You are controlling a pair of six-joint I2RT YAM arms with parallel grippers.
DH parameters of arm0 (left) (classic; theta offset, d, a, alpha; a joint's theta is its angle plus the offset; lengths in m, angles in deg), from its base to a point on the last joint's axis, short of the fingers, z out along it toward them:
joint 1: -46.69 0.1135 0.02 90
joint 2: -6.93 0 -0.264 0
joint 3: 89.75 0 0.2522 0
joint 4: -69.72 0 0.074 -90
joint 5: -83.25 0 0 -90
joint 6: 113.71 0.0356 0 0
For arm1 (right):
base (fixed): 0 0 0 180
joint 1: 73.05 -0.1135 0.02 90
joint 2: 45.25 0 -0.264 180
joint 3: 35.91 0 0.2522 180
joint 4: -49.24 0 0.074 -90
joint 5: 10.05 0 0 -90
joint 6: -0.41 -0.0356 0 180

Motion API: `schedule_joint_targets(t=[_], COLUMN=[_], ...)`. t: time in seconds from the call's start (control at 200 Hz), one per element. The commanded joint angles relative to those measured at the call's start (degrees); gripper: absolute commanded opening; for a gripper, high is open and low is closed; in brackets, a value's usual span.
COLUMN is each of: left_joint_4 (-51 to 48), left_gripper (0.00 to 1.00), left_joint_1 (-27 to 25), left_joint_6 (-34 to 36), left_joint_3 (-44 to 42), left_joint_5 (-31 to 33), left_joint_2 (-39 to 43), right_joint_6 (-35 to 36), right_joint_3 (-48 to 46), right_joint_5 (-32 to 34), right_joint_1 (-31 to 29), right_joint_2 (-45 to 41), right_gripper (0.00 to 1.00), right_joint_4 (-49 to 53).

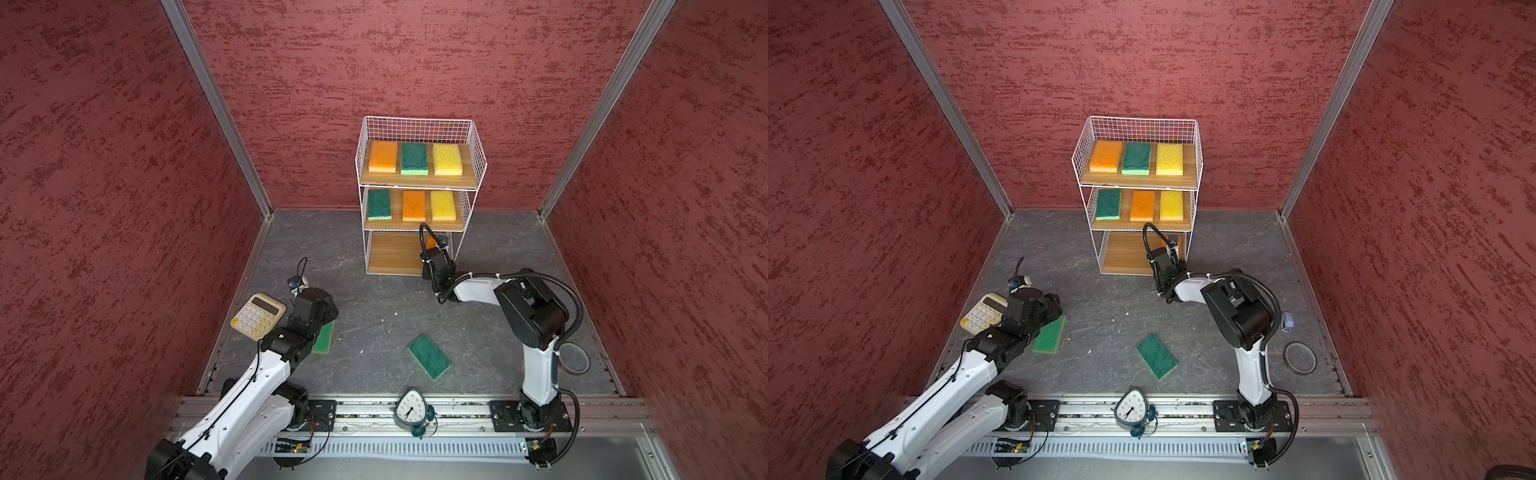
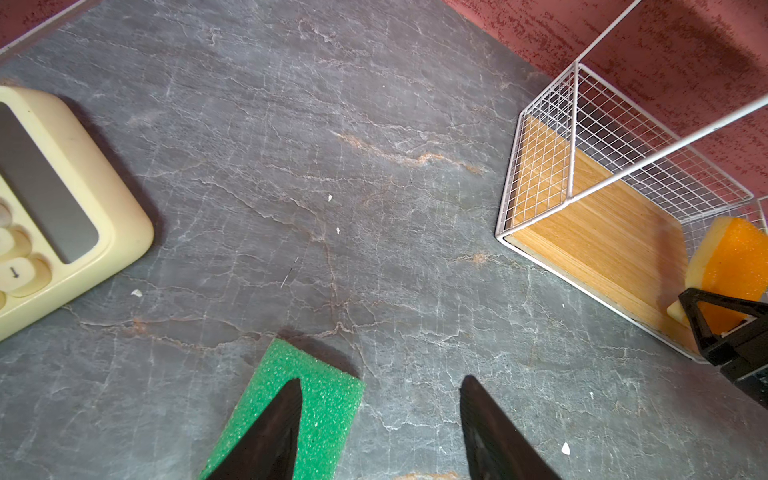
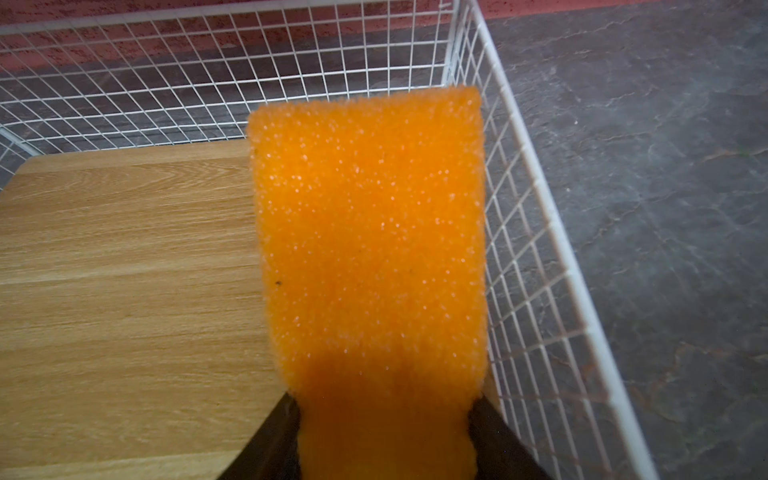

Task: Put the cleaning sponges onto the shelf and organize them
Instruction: 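Lower the orange sponge with the right gripper onto the bottom shelf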

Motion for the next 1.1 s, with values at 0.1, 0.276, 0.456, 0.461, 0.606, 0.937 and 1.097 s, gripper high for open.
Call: schedule_joint_targets(t=[0.1, 0.276, 0.456, 0.461, 0.606, 0.937, 1.097], left_joint_4=[2.3, 2.9, 3.3, 3.4, 3.7, 2.6, 2.5], left_gripper=[0.61, 0.61, 0.61, 0.61, 0.61, 0.61, 0.61], left_joint_1=[0.3, 0.3, 0.3, 0.3, 0.3, 0.3, 0.3], left_joint_6=[-0.1, -0.5, -1.1, -1.1, -1.5, -2.3, -2.3], left_joint_3=[0.5, 0.4, 0.3, 0.2, 0.1, -0.3, -0.4], left_joint_5=[-0.3, -0.4, -0.4, -0.4, -0.8, -0.9, -0.8], left_joint_2=[-1.7, -2.8, -3.4, -3.4, -3.5, -2.3, -1.8], right_joint_6=[0.5, 1.1, 1.3, 1.3, 1.0, 0.7, 0.0], right_joint_3=[3.4, 4.2, 4.3, 4.3, 4.3, 5.0, 4.4], right_joint_5=[0.5, 1.4, 2.2, 2.3, 2.9, 3.2, 3.1], right_joint_1=[1.6, 1.7, 1.6, 1.6, 1.6, 1.7, 1.6], right_joint_2=[1.8, 2.2, 2.3, 2.3, 2.2, 2.3, 1.5], right_gripper=[0.54, 0.57, 0.59, 0.59, 0.64, 0.73, 0.77], right_joint_4=[1.7, 3.7, 5.4, 5.4, 6.2, 7.5, 7.5])
